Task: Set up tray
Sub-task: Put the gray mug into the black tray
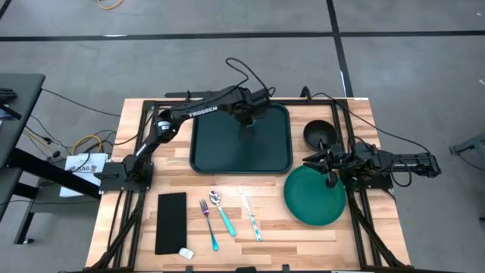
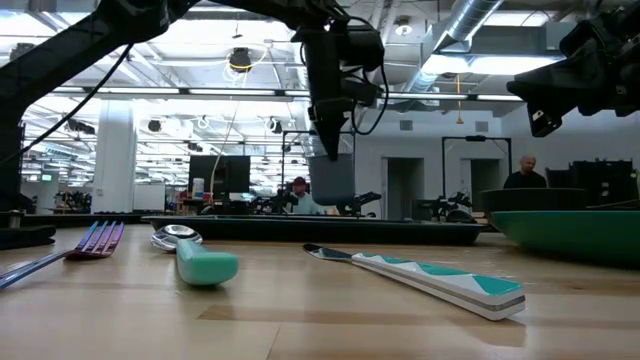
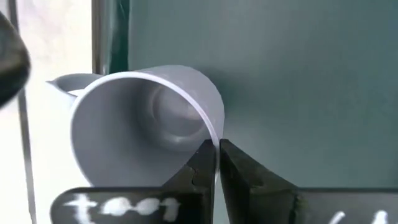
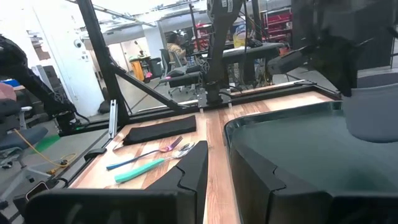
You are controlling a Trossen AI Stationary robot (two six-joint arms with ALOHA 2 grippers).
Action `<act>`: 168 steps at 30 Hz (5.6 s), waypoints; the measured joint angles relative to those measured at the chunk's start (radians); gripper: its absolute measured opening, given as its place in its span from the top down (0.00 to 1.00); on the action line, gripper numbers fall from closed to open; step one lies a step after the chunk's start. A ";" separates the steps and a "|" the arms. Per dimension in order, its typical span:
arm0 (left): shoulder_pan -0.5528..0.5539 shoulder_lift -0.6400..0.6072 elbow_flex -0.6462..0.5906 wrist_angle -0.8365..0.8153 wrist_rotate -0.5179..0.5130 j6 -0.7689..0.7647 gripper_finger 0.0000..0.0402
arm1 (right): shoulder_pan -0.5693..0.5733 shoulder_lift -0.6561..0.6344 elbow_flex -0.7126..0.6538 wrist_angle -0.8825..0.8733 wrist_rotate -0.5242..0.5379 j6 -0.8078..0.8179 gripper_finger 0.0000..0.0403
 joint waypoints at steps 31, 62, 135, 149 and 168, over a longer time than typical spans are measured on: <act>0.005 -0.001 0.022 -0.098 0.196 -0.012 1.00 | -0.055 0.087 0.019 0.194 0.523 0.483 0.84; -0.165 -0.183 0.055 -0.041 0.234 0.018 1.00 | -0.218 1.142 0.623 0.215 0.389 -0.131 0.63; -0.196 -0.183 0.055 0.023 0.259 0.036 1.00 | -0.303 1.218 0.667 0.205 0.313 -0.133 0.87; -0.197 -0.183 0.055 0.022 0.168 -0.034 0.97 | -0.303 1.219 0.666 0.211 0.339 -0.141 0.98; -0.154 -0.183 0.054 -0.030 -0.208 -0.413 0.93 | -0.386 1.375 0.661 0.325 0.806 0.070 0.99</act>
